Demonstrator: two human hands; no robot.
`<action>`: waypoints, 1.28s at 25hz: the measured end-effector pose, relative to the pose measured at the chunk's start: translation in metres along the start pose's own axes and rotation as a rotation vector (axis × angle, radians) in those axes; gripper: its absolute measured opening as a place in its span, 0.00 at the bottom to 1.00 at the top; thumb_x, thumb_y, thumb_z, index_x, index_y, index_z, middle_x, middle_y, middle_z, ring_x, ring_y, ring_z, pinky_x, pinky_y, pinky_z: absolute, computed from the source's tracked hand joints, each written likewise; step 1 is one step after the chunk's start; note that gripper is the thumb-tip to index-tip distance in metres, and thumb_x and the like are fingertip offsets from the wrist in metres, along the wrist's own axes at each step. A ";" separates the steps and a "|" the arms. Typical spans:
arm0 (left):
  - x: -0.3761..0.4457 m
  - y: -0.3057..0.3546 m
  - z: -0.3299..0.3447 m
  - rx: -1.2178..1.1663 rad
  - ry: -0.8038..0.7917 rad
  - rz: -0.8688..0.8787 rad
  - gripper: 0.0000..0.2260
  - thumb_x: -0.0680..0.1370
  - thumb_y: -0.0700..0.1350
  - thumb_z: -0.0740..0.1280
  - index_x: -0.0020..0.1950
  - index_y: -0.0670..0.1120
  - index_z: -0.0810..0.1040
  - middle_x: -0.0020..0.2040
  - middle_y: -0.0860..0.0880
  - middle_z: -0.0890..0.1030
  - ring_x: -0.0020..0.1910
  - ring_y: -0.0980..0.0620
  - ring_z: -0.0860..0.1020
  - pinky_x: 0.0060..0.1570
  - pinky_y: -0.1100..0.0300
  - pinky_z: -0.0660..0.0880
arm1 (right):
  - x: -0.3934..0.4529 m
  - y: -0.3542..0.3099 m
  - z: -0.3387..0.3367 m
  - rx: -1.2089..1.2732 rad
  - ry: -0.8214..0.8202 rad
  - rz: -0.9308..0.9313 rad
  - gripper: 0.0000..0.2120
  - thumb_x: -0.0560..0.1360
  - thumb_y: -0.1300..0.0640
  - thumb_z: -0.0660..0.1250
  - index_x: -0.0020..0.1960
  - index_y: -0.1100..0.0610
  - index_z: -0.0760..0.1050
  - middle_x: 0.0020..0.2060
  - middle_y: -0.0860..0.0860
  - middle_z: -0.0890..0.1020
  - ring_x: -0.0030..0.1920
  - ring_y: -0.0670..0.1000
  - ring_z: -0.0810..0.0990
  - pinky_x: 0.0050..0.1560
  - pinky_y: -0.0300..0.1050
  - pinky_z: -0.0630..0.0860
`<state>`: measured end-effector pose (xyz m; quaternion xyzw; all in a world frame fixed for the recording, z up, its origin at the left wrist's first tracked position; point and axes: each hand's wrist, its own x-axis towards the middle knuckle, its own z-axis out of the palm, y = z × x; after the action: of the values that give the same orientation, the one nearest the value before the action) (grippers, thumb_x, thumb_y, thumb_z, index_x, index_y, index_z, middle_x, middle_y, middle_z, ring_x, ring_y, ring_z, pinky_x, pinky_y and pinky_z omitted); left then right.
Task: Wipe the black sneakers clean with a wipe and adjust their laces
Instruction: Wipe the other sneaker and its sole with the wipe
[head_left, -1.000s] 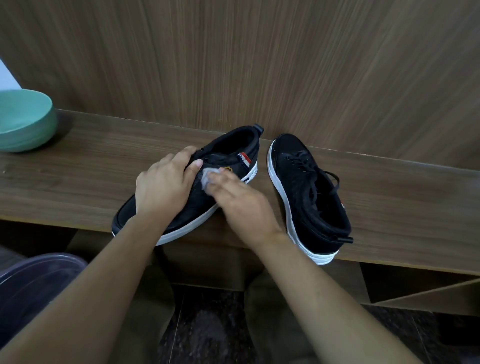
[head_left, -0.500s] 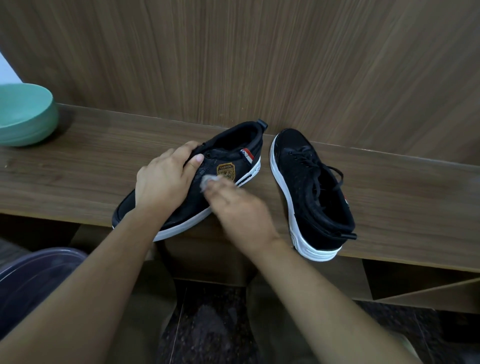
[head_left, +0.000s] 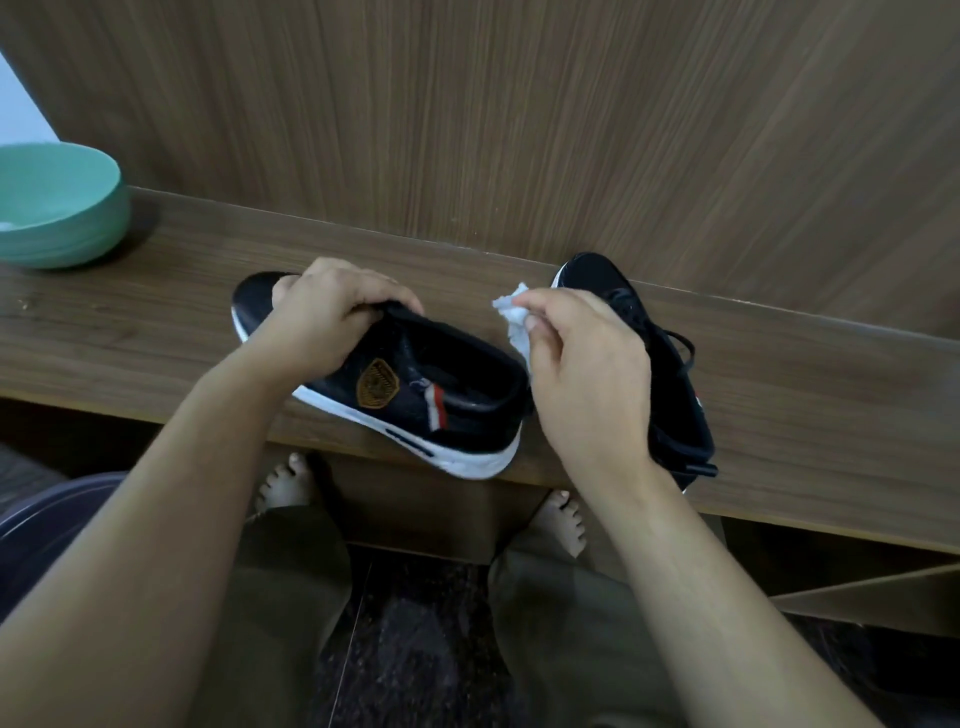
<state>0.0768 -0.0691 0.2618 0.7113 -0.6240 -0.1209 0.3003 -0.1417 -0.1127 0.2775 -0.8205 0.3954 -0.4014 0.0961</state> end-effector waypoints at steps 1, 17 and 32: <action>0.000 0.002 0.004 -0.025 0.031 0.013 0.24 0.73 0.37 0.57 0.46 0.69 0.76 0.49 0.72 0.75 0.62 0.54 0.71 0.64 0.39 0.63 | -0.002 0.000 0.000 0.006 -0.046 0.023 0.10 0.76 0.63 0.63 0.53 0.54 0.81 0.48 0.46 0.83 0.48 0.42 0.78 0.48 0.22 0.65; -0.076 0.024 0.050 -0.267 0.080 -0.373 0.20 0.82 0.47 0.55 0.74 0.56 0.61 0.77 0.47 0.52 0.74 0.55 0.53 0.69 0.54 0.61 | -0.076 -0.033 0.027 -0.045 -0.119 -0.579 0.06 0.75 0.66 0.66 0.43 0.62 0.81 0.44 0.56 0.82 0.48 0.54 0.80 0.55 0.44 0.75; -0.073 0.023 0.044 -0.028 0.000 -0.377 0.19 0.82 0.47 0.53 0.74 0.53 0.62 0.78 0.47 0.52 0.76 0.46 0.47 0.70 0.48 0.57 | -0.072 -0.027 0.056 -0.512 -0.410 -1.087 0.18 0.69 0.66 0.56 0.37 0.57 0.84 0.35 0.53 0.83 0.39 0.54 0.81 0.43 0.45 0.79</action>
<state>0.0196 -0.0125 0.2256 0.8114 -0.4777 -0.1838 0.2823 -0.1110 -0.0517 0.2116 -0.9614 -0.0208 -0.1203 -0.2468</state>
